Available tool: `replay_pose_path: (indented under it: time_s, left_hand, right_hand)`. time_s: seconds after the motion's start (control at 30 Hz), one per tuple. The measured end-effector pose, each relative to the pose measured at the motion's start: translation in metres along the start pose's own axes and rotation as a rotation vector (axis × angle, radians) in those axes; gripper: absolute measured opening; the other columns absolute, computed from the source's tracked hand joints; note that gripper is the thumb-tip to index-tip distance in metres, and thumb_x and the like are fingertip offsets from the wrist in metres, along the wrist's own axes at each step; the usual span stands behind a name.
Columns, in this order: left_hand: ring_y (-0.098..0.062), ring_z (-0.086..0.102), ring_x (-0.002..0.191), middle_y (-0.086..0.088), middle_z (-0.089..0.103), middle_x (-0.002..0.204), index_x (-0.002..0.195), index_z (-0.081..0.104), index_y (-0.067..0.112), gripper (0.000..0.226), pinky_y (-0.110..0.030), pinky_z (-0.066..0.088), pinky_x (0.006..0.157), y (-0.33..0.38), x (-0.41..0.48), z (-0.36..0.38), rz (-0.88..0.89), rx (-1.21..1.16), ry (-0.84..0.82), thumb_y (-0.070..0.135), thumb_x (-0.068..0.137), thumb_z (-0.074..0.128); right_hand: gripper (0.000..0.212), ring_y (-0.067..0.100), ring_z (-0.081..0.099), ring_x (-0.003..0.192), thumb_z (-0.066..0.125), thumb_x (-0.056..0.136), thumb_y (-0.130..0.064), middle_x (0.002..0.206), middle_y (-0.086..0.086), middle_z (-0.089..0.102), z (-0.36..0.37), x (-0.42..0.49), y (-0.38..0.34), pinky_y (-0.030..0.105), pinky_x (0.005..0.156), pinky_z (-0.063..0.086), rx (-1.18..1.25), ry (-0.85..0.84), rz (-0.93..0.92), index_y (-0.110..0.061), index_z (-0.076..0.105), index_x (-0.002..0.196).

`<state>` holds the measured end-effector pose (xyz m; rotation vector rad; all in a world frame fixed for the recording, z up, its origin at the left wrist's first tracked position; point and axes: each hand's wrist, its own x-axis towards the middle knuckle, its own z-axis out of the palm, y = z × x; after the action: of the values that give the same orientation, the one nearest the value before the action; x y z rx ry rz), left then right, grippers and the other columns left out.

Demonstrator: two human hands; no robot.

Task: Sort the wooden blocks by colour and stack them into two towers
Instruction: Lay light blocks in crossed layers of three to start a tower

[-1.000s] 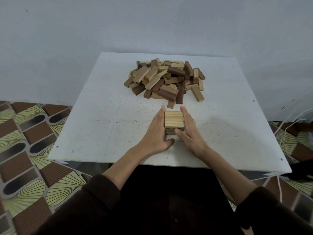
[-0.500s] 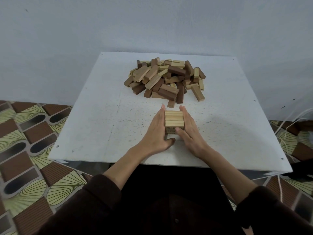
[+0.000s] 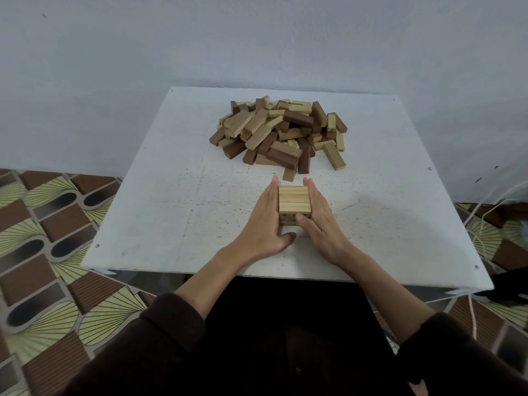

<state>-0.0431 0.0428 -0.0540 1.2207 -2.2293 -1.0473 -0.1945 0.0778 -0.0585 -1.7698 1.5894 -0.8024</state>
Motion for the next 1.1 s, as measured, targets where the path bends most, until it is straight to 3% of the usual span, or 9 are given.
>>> replay_pose_path:
  time_s: [0.13,0.3,0.4,0.5,0.67,1.1]
  left_hand:
    - [-0.017,-0.003,0.146,-0.006,-0.004,0.159,0.147,-0.02,0.013,0.113,-0.04,0.011,0.119,-0.002,-0.001,-0.001,-0.013,0.017,0.001,0.015,0.079,0.07]
    - [-0.021,-0.012,0.146,-0.009,-0.012,0.159,0.149,-0.011,0.004,0.109,-0.034,-0.002,0.12,-0.006,-0.003,0.005,-0.043,0.256,0.077,0.034,0.081,0.068]
    - [-0.021,-0.015,0.146,-0.011,-0.013,0.159,0.149,-0.009,0.003,0.105,-0.032,-0.006,0.119,-0.006,-0.003,0.008,-0.065,0.318,0.071,0.042,0.084,0.063]
    - [-0.021,-0.017,0.145,-0.011,-0.017,0.158,0.149,-0.013,0.004,0.103,-0.035,-0.007,0.119,-0.005,-0.001,0.008,-0.077,0.346,0.032,0.044,0.086,0.059]
    - [-0.021,-0.018,0.145,-0.01,-0.018,0.158,0.148,-0.015,0.005,0.101,-0.034,-0.01,0.118,-0.003,-0.002,0.008,-0.085,0.373,0.011,0.044,0.088,0.056]
    - [-0.019,-0.015,0.146,-0.009,-0.011,0.159,0.151,-0.007,0.006,0.097,-0.034,-0.01,0.118,-0.006,0.0,0.01,-0.076,0.393,0.031,0.044,0.087,0.055]
  right_hand:
    - [0.083,0.015,0.004,0.144,0.034,0.085,-0.048,0.158,0.004,0.005,-0.002,0.0,0.005,0.039,0.119,0.005,-0.085,0.023,-0.003,-0.012,-0.006,0.15]
    - [0.099,0.014,-0.01,0.145,0.017,0.069,-0.06,0.159,0.005,-0.007,-0.005,-0.003,0.015,0.032,0.116,-0.012,-0.392,-0.014,0.054,-0.009,-0.012,0.148]
    - [0.096,0.013,-0.013,0.145,0.013,0.073,-0.062,0.159,0.004,-0.011,-0.003,-0.001,0.013,0.033,0.115,-0.014,-0.454,-0.04,0.068,-0.008,-0.01,0.149]
    - [0.086,0.013,-0.014,0.145,0.02,0.082,-0.053,0.159,0.004,-0.011,-0.001,0.0,0.012,0.035,0.115,-0.014,-0.505,-0.059,0.081,-0.008,-0.009,0.149]
    - [0.086,0.013,-0.012,0.145,0.008,0.079,-0.054,0.159,0.003,-0.01,0.0,0.0,0.011,0.036,0.114,-0.014,-0.531,-0.065,0.081,-0.008,-0.007,0.15]
    - [0.075,0.011,-0.014,0.145,0.009,0.086,-0.043,0.159,0.002,-0.012,-0.001,0.001,0.009,0.035,0.113,-0.016,-0.573,-0.093,0.101,-0.009,-0.009,0.15]
